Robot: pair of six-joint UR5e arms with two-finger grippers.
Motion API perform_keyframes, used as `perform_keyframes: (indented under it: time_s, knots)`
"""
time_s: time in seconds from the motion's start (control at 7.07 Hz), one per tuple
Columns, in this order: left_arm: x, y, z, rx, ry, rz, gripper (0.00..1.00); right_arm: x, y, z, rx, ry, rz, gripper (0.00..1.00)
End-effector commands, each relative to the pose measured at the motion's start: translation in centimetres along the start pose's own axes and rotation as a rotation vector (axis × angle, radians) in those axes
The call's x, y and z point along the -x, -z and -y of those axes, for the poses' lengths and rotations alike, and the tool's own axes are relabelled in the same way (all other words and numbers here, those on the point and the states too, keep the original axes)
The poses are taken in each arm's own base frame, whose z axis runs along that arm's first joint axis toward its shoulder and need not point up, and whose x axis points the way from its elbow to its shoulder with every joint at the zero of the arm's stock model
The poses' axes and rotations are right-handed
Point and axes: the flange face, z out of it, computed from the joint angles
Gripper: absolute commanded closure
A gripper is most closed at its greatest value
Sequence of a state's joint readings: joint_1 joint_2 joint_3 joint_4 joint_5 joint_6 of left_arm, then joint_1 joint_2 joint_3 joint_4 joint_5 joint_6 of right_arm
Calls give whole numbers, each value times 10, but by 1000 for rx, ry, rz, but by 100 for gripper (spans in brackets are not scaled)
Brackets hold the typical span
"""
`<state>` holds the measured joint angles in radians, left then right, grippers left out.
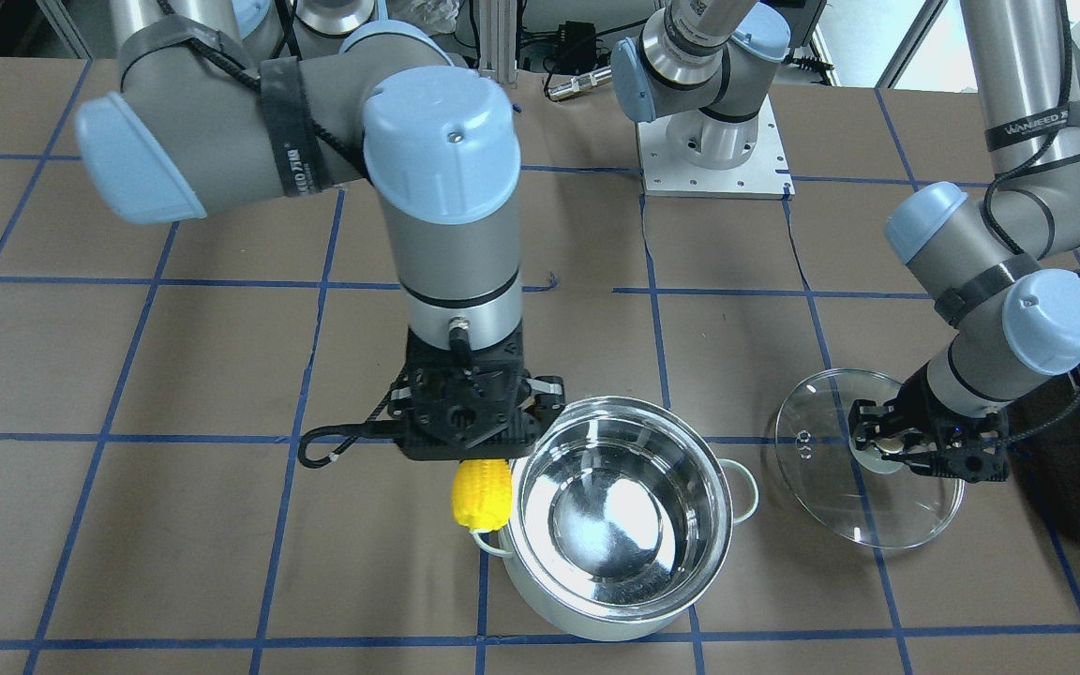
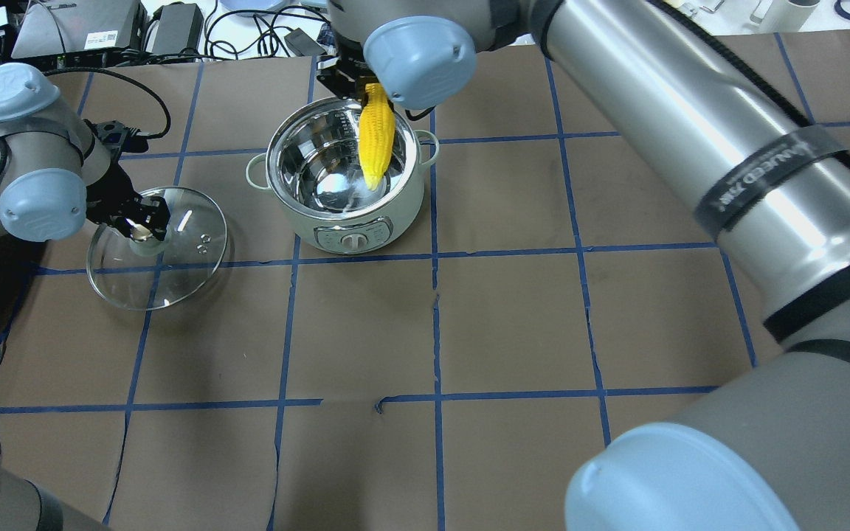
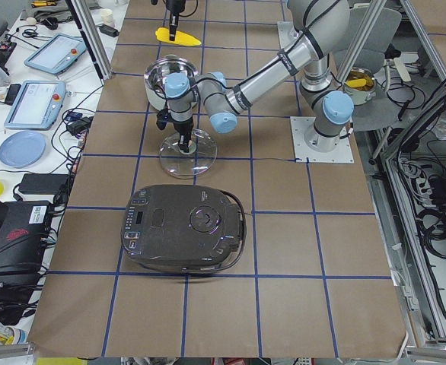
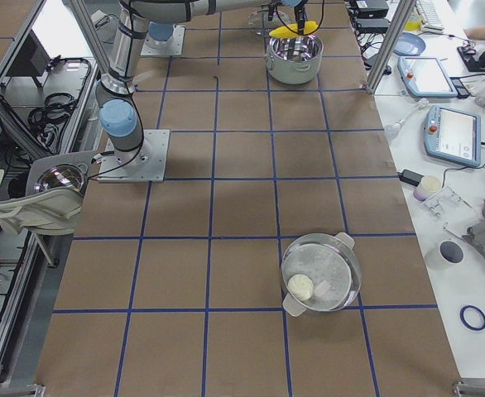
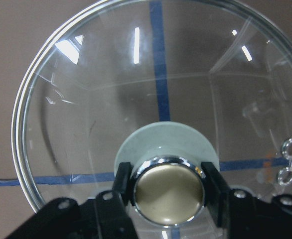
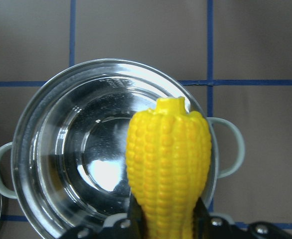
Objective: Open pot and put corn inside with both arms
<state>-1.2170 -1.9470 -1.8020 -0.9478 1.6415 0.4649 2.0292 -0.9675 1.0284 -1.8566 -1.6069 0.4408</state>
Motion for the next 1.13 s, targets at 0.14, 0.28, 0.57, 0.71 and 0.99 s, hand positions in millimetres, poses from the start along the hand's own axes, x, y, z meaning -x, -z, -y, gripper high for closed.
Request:
perform_keyframes:
  time_s: [0.14, 0.28, 0.57, 0.71, 0.99]
  knots:
    - [-5, 34, 7, -58, -12, 25, 0, 41, -61, 8, 22, 24, -2, 78]
    - [-11, 75, 7, -74, -19, 20, 0, 43, -82, 8, 34, 27, -8, 78]
    - [-49, 187, -7, -105, -53, -92, 0, 41, -98, 3, 42, 32, -10, 78]
    - [-89, 248, -21, -101, -77, -103, 0, 40, -106, 0, 44, 46, -13, 76]
    - [-145, 299, -39, -89, 20, -70, 0, 40, -110, 1, 31, 47, -8, 52]
